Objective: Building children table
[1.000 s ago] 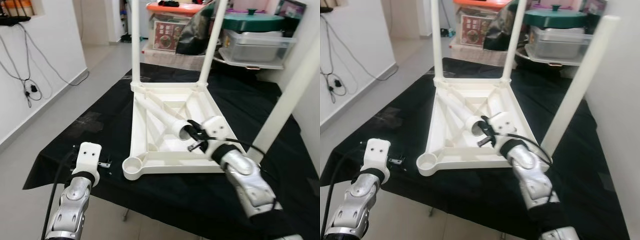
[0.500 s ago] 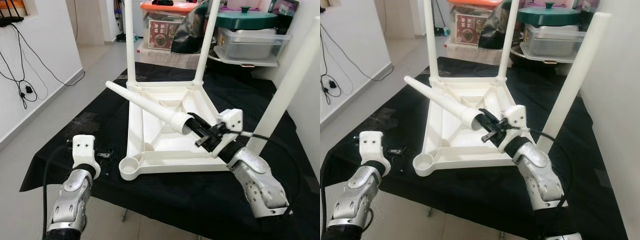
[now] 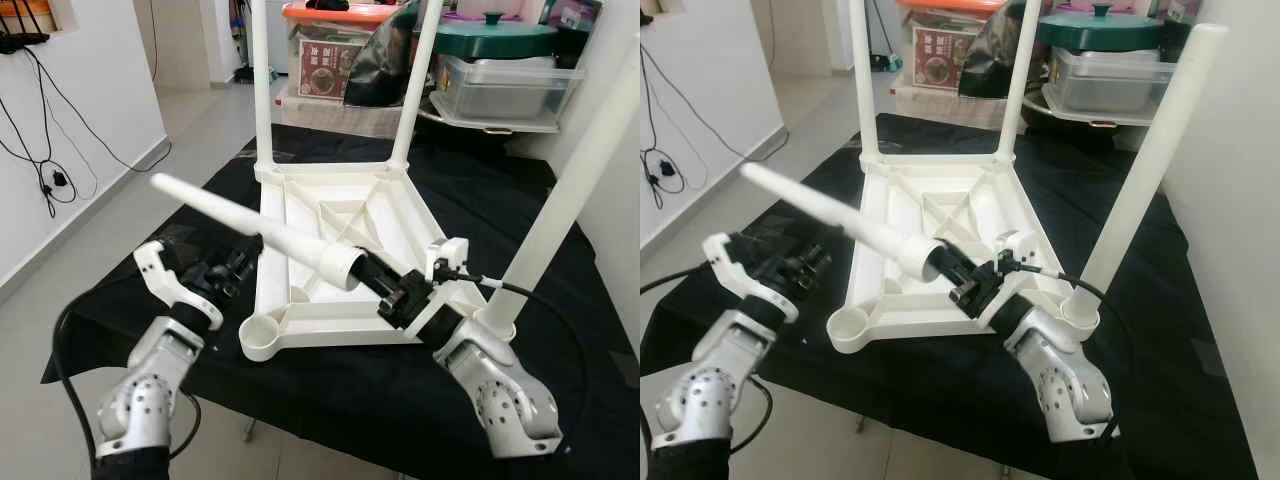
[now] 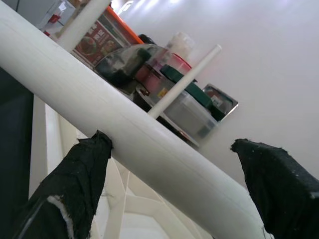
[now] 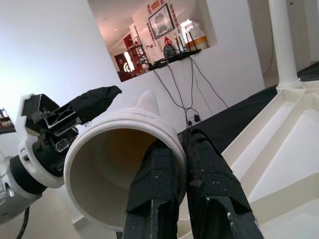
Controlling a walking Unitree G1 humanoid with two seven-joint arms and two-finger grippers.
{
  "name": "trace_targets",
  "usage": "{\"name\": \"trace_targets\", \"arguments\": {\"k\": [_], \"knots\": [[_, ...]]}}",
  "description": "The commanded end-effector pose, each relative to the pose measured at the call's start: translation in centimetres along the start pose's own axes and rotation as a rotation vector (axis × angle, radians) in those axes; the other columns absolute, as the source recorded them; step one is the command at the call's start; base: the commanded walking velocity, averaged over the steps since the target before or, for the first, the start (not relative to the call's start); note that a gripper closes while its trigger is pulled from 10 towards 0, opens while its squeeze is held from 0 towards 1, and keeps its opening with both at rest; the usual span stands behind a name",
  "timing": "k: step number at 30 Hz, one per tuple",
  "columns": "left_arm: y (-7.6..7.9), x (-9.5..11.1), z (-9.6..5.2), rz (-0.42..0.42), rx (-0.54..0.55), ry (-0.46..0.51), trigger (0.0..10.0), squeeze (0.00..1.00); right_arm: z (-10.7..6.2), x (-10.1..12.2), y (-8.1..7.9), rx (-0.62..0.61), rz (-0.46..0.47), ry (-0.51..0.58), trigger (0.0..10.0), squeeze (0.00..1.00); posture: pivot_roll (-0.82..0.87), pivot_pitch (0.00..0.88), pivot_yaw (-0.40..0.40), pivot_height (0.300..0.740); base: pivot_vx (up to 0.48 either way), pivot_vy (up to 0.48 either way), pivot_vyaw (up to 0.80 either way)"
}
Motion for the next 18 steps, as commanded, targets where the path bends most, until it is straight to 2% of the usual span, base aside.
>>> {"name": "trace_targets", "arguments": {"k": [1, 4, 6, 12, 18], "knots": [[0.0, -0.1, 0.0, -0.032, -0.008, -0.002, 10.0, 0.0, 0.0, 0.2, -0.7, 0.04, 0.03, 0.012, 0.0, 0.0, 0.05, 0.0, -0.033, 0.74, 0.0, 0.0, 0.0], [-0.7, -0.4, -0.2, -0.058, 0.022, -0.016, 10.0, 0.0, -0.1, 0.2, -1.0, 0.061, 0.084, 0.026, 0.0, 0.0, 0.04, 0.0, -0.032, 0.74, 0.0, 0.0, 0.0], [-0.9, -0.6, -0.4, -0.112, 0.03, -0.02, 10.0, 0.0, -0.2, 0.5, -1.0, 0.067, 0.126, 0.041, 0.0, 0.0, 0.04, 0.0, -0.034, 0.74, 0.0, 0.0, 0.0], [-0.8, -0.7, -0.6, -0.187, 0.019, -0.015, 10.0, 0.0, -0.4, 0.6, -1.0, 0.069, 0.157, 0.046, 0.0, 0.0, 0.05, 0.0, -0.04, 0.74, 0.0, 0.0, 0.0], [-1.3, 0.1, -0.7, -0.21, 0.033, 0.012, 10.0, 0.0, -0.4, 0.3, -1.8, 0.131, 0.202, 0.034, 0.0, 0.0, 0.05, 0.0, -0.049, 0.74, 0.0, 0.0, 0.0]]}}
Point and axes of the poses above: a point about 5 cm out from each wrist's last joint towards the gripper, its own z axis pointing out of the wrist towards the gripper, its own x axis along the axis of the wrist's last joint, y = z × x, the point moved 2 cm from there along z, pointing out of the wrist towards the gripper, and after that the axes turned 8 degrees about z, right-handed, at the moved point
